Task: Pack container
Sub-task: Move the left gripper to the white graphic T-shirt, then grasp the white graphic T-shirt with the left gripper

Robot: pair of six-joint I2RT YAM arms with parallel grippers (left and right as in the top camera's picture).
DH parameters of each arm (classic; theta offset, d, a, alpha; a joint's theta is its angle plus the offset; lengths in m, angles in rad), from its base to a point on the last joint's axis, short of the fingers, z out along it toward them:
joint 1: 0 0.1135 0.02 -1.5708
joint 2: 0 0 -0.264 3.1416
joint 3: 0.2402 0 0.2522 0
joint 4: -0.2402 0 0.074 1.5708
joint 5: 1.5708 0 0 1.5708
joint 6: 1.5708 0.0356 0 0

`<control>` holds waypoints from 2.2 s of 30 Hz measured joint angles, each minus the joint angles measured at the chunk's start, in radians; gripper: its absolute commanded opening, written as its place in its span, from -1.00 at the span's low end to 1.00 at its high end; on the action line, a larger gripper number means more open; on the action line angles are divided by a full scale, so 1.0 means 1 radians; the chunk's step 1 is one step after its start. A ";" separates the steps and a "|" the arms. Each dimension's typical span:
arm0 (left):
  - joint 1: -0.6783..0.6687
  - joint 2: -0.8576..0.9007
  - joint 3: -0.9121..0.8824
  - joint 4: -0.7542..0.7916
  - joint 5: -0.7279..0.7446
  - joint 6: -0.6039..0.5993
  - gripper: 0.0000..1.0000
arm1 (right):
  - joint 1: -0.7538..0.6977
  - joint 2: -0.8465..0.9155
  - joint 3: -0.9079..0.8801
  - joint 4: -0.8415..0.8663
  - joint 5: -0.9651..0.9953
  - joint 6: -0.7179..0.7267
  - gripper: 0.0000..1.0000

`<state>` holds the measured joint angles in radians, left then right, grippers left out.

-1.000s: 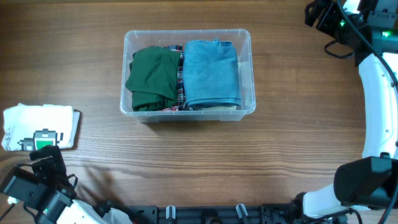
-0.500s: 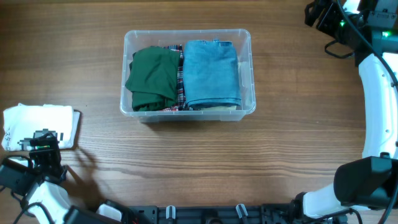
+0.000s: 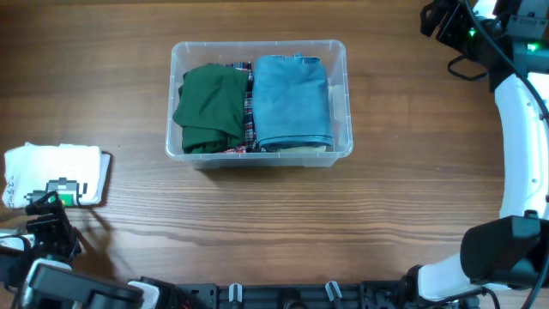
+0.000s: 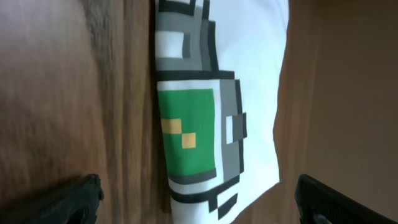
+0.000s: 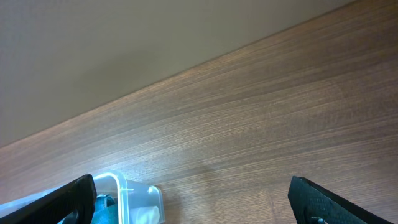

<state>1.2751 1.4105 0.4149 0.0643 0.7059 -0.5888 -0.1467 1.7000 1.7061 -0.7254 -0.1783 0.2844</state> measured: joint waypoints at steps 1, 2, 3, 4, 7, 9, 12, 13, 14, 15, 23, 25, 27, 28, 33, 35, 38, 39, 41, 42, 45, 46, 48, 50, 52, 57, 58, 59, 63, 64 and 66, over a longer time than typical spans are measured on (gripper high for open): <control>0.000 0.021 0.000 0.013 0.006 0.002 0.99 | 0.000 0.000 0.000 0.000 0.000 0.000 0.99; 0.000 0.035 0.000 0.021 0.010 0.004 1.00 | 0.000 0.000 0.000 0.000 0.000 0.000 1.00; 0.000 0.054 0.000 0.039 0.023 0.005 0.99 | 0.000 0.000 0.000 0.000 0.000 0.000 1.00; 0.002 0.070 0.001 0.060 0.033 0.006 0.99 | 0.000 0.000 0.000 0.000 0.000 0.000 0.99; 0.002 0.114 0.007 0.111 0.071 0.009 1.00 | 0.000 0.000 0.000 0.000 0.000 0.000 0.99; 0.002 0.146 0.015 0.146 0.095 0.009 0.99 | 0.000 0.000 0.000 0.000 0.000 0.000 0.99; 0.003 0.191 0.026 0.193 0.128 0.009 1.00 | 0.000 0.000 0.000 0.000 0.000 0.000 1.00; 0.003 0.206 0.028 0.213 0.140 0.009 0.99 | 0.000 0.000 0.000 0.000 0.000 0.000 0.99; 0.003 0.220 0.033 0.226 0.151 0.008 1.00 | 0.000 0.000 0.000 0.000 0.000 0.000 0.99; 0.003 0.238 0.039 0.241 0.166 0.009 0.99 | 0.000 0.000 0.000 0.000 0.000 0.000 1.00; -0.001 0.282 0.042 0.319 0.198 0.001 1.00 | 0.000 0.000 0.000 0.000 0.000 0.000 0.99; -0.017 0.286 0.042 0.339 0.191 0.001 0.99 | 0.000 0.000 0.000 0.000 0.000 0.000 1.00; -0.045 0.288 0.043 0.358 0.170 0.001 0.99 | 0.000 0.000 0.000 0.000 0.000 0.000 1.00; -0.060 0.288 0.043 0.367 0.159 0.001 1.00 | 0.000 0.000 0.000 0.000 0.000 0.000 0.99; -0.129 0.288 0.043 0.390 0.113 0.001 0.99 | 0.000 0.000 0.000 0.000 0.000 0.000 0.99; -0.143 0.287 0.044 0.393 0.100 0.001 1.00 | 0.000 0.000 0.000 0.000 0.000 0.000 1.00; -0.157 0.287 0.045 0.396 0.086 0.001 0.99 | 0.000 0.000 0.000 0.000 0.000 0.000 0.99; -0.158 0.286 0.045 0.396 0.084 0.001 0.99 | 0.000 0.000 0.000 0.000 0.000 0.000 0.99; -0.158 0.286 0.045 0.396 0.083 0.001 0.99 | 0.000 0.000 0.000 0.000 0.000 0.000 0.99; -0.159 0.286 0.045 0.396 0.083 0.001 1.00 | 0.000 0.000 0.000 0.000 0.000 0.000 0.99; -0.161 0.285 0.051 0.372 0.077 0.000 0.99 | 0.000 0.000 0.000 0.000 0.000 0.000 0.99; -0.162 0.285 0.057 0.355 0.076 -0.002 1.00 | 0.000 0.000 0.000 0.000 0.000 0.000 0.99; -0.162 0.280 0.072 0.307 0.073 -0.016 0.99 | 0.000 0.000 0.000 0.000 0.000 0.000 0.99; -0.163 0.274 0.078 0.277 0.073 -0.027 1.00 | 0.000 0.000 0.000 0.000 0.000 0.000 1.00; -0.170 0.267 0.083 0.251 0.066 -0.047 0.99 | 0.000 0.000 0.000 0.000 0.000 0.000 1.00; -0.255 0.249 0.089 0.224 0.015 -0.137 0.99 | 0.000 0.000 0.000 0.000 0.000 0.000 0.99; -0.283 0.248 0.089 0.224 0.013 -0.155 1.00 | 0.000 0.000 0.000 0.000 0.000 0.000 0.99; -0.317 0.248 0.089 0.224 0.009 -0.178 0.99 | 0.000 0.000 0.000 0.000 0.000 0.000 0.99; -0.414 0.243 0.092 0.207 -0.005 -0.228 0.99 | 0.000 0.000 0.000 0.000 0.000 0.000 0.99; -0.428 0.241 0.095 0.197 -0.010 -0.229 1.00 | 0.000 0.000 0.000 0.000 0.000 0.000 0.99; -0.438 0.240 0.102 0.180 -0.016 -0.230 0.99 | 0.000 0.000 0.000 0.000 0.000 0.000 0.99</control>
<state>0.8371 1.6501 0.5167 0.2440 0.6895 -0.8185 -0.1467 1.7000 1.7061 -0.7250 -0.1783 0.2844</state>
